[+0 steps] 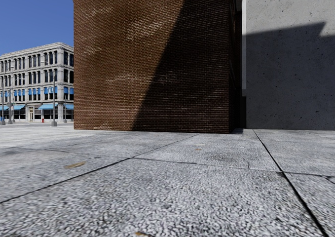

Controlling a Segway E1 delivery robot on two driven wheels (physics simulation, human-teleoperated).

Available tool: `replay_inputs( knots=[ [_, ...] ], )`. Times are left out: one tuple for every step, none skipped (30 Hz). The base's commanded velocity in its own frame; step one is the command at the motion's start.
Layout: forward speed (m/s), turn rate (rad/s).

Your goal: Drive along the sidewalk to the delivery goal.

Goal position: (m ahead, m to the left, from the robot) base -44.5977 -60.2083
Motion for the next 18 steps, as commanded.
replay_inputs(
  knots=[
    [0.52, 0.0],
    [0.57, 0.0],
    [0.57, 0.0],
    [0.63, 0.0],
    [0.69, 0.0],
    [0.72, 0.0],
    [0.72, 0.0],
    [0.74, 0.0],
    [0.74, 0.0],
    [0.75, 0.0],
    [0.75, 0.0],
    [0.75, 0.0],
    [0.75, 0.0],
    [0.75, 0.0],
    [0.75, 0.0],
    [0.75, 0.0],
    [0.75, 0.0],
    [0.75, -0.09]
  ],
)
